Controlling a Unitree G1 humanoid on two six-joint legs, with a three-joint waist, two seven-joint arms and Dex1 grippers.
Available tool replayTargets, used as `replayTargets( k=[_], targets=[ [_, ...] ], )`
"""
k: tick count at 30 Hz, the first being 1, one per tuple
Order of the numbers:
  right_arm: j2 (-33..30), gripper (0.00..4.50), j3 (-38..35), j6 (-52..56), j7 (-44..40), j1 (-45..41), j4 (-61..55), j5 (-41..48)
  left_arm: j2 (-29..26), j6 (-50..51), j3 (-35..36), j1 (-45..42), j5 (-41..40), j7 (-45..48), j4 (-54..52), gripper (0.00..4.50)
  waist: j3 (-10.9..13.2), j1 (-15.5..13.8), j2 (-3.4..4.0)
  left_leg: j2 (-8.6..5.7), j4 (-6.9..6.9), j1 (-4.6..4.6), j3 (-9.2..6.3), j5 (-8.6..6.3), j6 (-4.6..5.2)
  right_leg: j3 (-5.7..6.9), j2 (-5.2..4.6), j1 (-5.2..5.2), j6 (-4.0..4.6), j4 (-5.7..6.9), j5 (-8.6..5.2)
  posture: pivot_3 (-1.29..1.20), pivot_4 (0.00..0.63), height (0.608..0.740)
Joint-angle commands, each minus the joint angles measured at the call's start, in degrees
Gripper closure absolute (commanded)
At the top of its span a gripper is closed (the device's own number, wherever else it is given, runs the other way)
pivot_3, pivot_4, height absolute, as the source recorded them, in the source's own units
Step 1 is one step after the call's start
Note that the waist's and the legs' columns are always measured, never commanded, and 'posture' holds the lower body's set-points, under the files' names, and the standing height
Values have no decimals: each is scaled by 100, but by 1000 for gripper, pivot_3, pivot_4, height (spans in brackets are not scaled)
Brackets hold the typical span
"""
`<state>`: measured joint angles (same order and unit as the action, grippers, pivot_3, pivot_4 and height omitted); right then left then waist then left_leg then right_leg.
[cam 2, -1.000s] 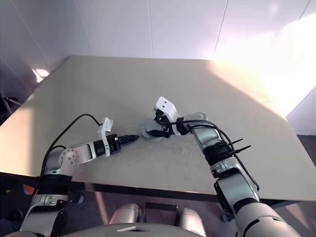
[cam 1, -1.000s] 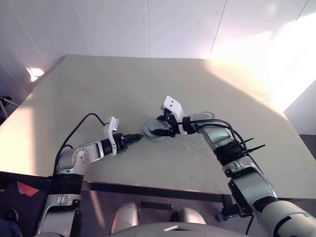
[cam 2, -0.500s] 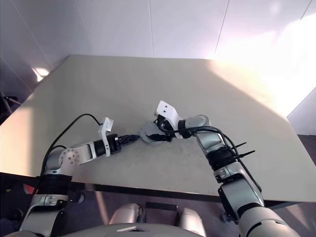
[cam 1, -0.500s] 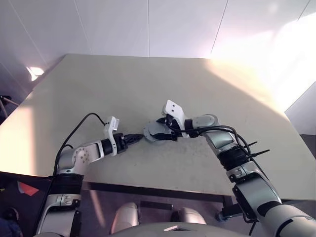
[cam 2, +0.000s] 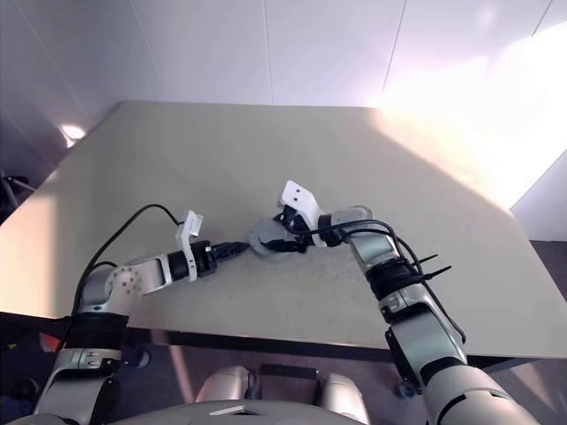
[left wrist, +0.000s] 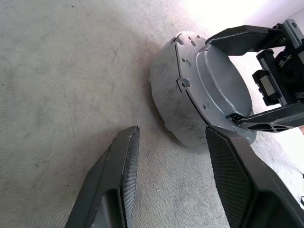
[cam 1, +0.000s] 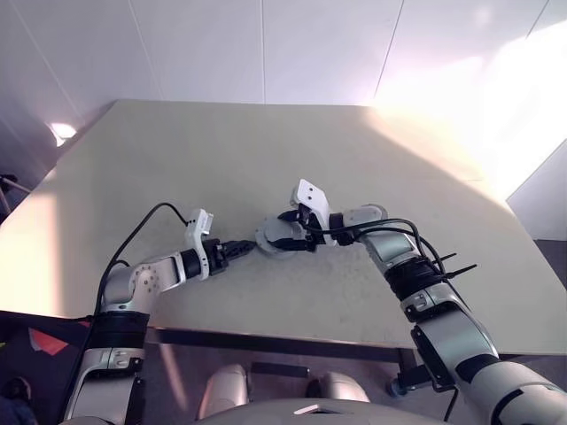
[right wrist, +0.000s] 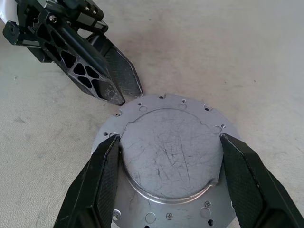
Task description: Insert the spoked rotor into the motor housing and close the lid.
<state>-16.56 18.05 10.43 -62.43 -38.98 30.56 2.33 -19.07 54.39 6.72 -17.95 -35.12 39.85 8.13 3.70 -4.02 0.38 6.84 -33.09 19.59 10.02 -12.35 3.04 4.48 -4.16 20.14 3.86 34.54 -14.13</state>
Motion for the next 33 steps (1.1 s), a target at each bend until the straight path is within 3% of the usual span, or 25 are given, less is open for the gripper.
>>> replayTargets(
  k=[1, 12, 33],
  targets=[
    [22, 1322, 248, 41, -88, 204, 339, -209, -3, 46, -69, 7, 32, -46, 19, 2126, -1, 2, 0, 0, 0, -7, 0, 0, 0, 0, 0, -5, 0, 0, 0, 0, 0, 740],
    [-41, 1322, -220, 859, -458, 343, -1352, 660, -5, 16, -83, 11, 47, -38, 63, 2126, 1, -21, -1, 0, -2, 40, 0, -2, 5, 2, 0, 35, 2, 0, 1, 0, 0, 740],
    [56, 1322, -319, 890, 211, 86, -1010, 509, -29, 7, -106, 33, 75, -12, 64, 2126, 3, -10, -3, 1, -10, 45, 0, 3, -3, 2, 0, 48, 4, 15, 2, 0, 0, 740]
  ],
)
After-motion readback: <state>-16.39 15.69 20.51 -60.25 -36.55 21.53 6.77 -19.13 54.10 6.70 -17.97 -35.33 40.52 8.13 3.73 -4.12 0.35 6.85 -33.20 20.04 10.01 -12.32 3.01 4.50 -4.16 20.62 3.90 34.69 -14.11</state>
